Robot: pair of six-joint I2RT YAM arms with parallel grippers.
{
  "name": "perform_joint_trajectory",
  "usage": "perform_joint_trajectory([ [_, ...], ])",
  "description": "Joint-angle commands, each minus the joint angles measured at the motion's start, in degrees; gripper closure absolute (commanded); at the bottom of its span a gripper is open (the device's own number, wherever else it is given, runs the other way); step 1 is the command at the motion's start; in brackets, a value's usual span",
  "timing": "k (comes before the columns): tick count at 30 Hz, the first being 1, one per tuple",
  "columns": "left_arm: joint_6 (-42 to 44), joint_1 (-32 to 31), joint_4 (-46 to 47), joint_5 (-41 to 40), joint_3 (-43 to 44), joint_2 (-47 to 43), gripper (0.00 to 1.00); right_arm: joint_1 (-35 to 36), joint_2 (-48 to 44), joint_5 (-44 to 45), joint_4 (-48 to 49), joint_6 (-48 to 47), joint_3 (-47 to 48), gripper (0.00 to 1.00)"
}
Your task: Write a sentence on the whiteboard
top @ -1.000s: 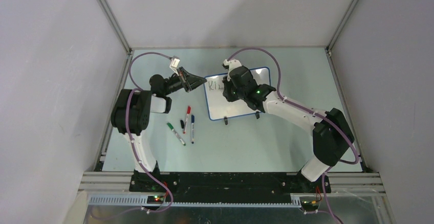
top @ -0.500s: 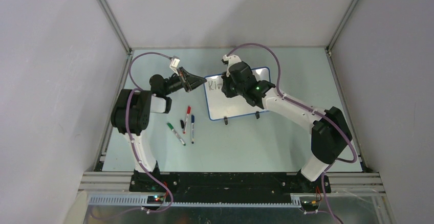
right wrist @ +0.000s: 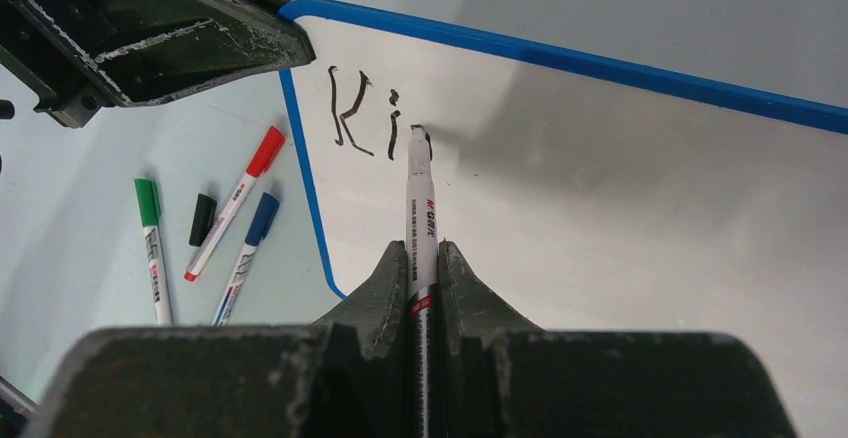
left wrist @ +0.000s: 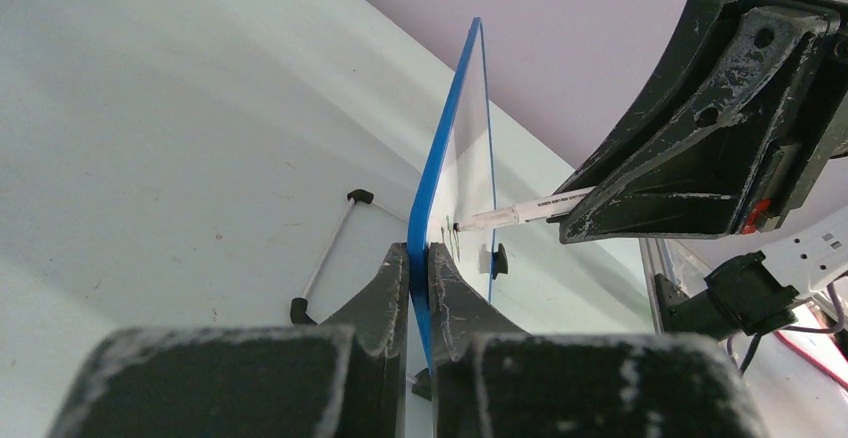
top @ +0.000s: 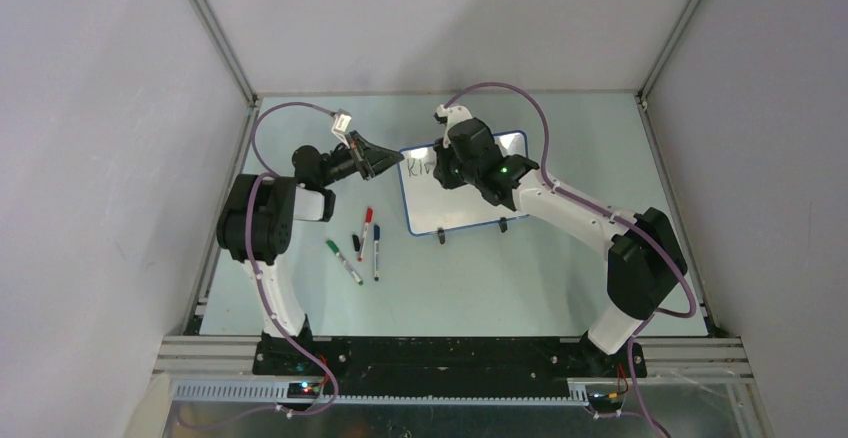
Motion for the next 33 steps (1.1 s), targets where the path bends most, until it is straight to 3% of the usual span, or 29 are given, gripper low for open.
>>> perform_joint_trajectory([
  [1, 3.18, -0.09, 1.53, 0.20, -0.53, -2.47, 1.00, -1.18, -0.21, 2.08, -0.63, 0.48, 2.27, 1.00],
  [33, 3.31, -0.09, 1.46, 0.21, -0.57, -2.65, 1.00, -2.58, -1.88, 2.16, -1.63, 0.95, -0.38, 1.00],
])
